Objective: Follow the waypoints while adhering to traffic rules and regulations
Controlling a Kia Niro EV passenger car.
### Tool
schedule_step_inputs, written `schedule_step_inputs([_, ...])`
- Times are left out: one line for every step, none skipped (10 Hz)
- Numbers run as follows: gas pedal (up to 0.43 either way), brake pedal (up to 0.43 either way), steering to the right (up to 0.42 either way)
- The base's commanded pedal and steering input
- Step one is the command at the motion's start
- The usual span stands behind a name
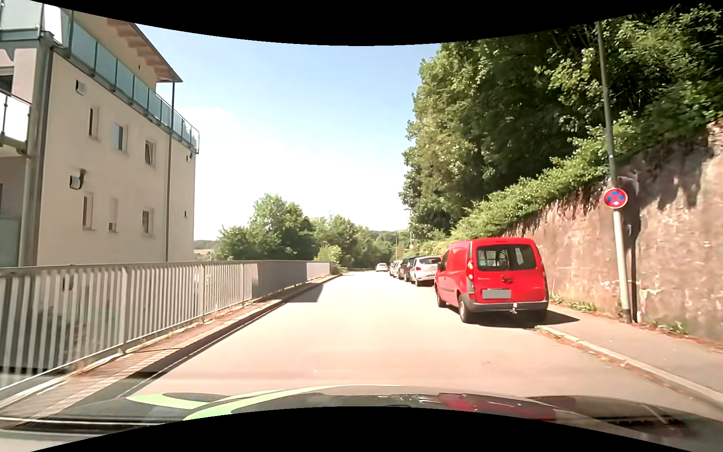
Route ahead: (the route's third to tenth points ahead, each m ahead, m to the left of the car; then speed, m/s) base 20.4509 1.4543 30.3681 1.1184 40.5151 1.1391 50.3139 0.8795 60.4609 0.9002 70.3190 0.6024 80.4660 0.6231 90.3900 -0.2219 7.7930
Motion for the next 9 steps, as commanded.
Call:
schedule_step_inputs([0.098, 0.0, -0.003])
schedule_step_inputs([0.098, 0.0, -0.002])
schedule_step_inputs([0.098, 0.0, -0.001])
schedule_step_inputs([0.098, 0.0, -0.002])
schedule_step_inputs([0.098, 0.0, -0.001])
schedule_step_inputs([0.098, 0.0, -0.001])
schedule_step_inputs([0.098, 0.0, -0.001])
schedule_step_inputs([0.098, 0.0, -0.001])
schedule_step_inputs([0.098, 0.0, -0.001])
